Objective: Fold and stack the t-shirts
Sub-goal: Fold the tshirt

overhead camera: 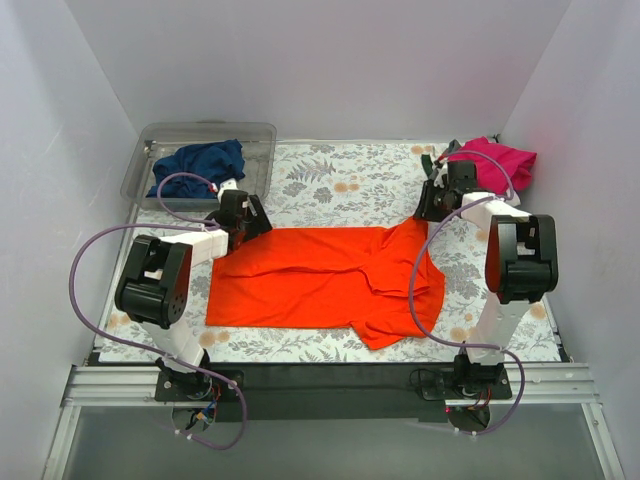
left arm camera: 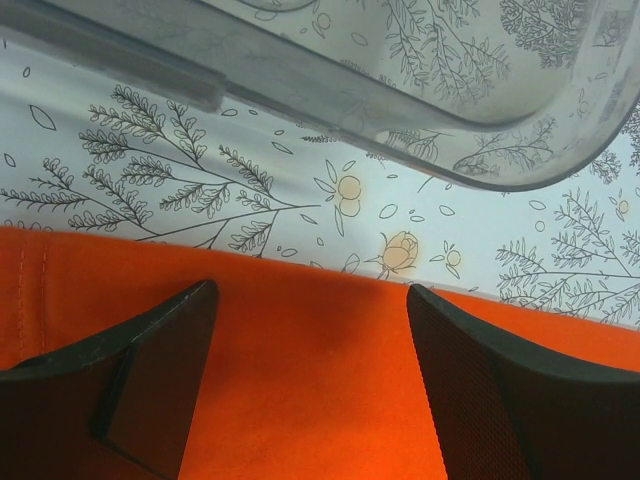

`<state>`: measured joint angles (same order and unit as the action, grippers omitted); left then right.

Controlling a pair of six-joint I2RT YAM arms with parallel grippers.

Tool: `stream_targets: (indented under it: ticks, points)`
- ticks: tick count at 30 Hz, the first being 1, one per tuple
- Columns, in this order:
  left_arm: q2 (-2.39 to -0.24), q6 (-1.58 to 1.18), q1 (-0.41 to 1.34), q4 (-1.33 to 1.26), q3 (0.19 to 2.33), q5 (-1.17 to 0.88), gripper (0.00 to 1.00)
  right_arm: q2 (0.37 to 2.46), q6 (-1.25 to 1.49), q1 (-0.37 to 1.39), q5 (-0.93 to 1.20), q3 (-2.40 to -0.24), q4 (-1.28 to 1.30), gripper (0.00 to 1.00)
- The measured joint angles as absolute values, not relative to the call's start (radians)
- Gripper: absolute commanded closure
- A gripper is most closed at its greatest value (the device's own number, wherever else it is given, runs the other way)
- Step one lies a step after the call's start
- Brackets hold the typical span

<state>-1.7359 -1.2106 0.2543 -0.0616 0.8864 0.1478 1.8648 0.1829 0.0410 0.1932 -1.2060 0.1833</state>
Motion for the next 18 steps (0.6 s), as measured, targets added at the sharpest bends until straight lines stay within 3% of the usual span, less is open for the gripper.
stream_targets:
  ticks: [2,5,18]
  points:
    - [-1.736,-1.21,0.25,-0.065,0.884,0.144,0.29,1.877,0.182,0.04,0.2,-1.208,0.183,0.81]
    - [-1.735,-1.208,0.245,-0.083,0.876,0.138,0.29,1.886,0.181,0.039,0.21,-1.208,0.183,0.98]
    - [-1.723,-1.212,0.182,-0.15,0.834,0.077,0.29,1.887,0.196,-0.052,0.217,-1.194,0.184,0.99]
